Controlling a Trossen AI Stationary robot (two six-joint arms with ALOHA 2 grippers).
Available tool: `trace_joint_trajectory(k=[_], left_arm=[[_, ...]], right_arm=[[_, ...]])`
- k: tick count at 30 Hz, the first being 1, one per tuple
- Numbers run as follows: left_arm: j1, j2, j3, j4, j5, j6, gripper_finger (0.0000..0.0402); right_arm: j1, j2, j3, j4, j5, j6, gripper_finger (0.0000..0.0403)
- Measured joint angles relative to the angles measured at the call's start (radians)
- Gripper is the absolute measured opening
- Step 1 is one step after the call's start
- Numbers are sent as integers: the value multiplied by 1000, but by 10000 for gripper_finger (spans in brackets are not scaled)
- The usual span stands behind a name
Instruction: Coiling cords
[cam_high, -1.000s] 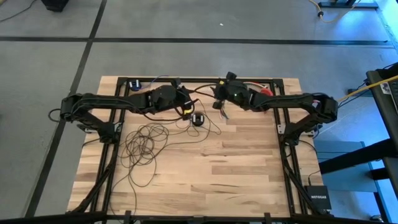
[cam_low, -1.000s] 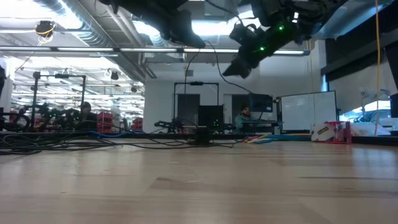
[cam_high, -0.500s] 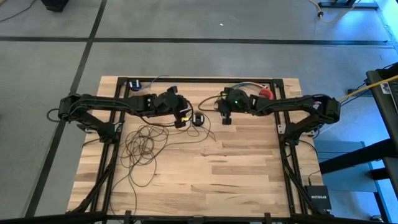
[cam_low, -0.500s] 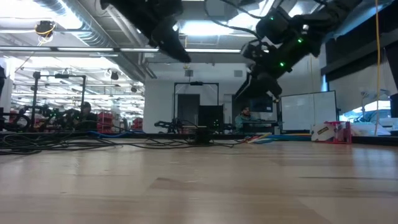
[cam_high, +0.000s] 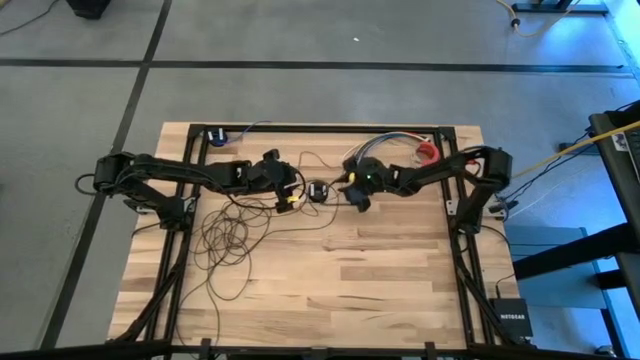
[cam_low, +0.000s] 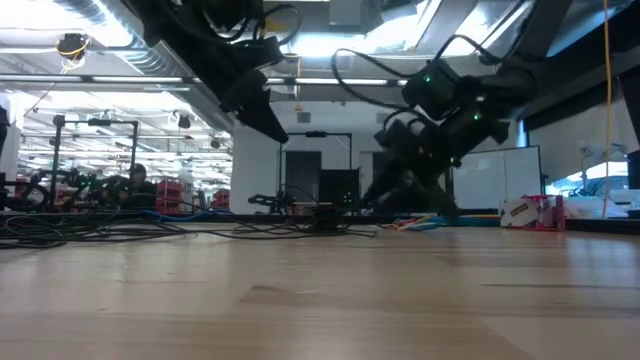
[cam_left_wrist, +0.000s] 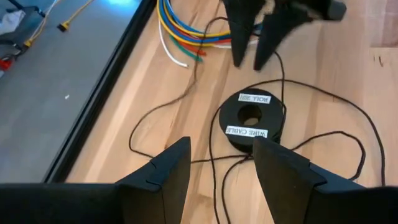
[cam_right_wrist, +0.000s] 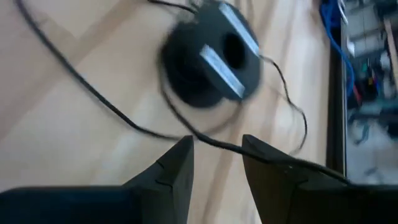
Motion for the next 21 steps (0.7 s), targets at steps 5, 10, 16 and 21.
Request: trace_joint_trajectory(k=[5,10,16,21], left_arm=[[0,0,-5,2,0,-3,168],[0,0,-5,0,0,-21,168],[0,19,-5,6,0,-24,168],[0,88,-5,62,30,0,168]], right_arm=[[43,70,42,73,67,-57,140],[70,84,62,75,147,-57,140],[79,84,62,57,162,-22,140],[79,84,62,46,163,67,140]])
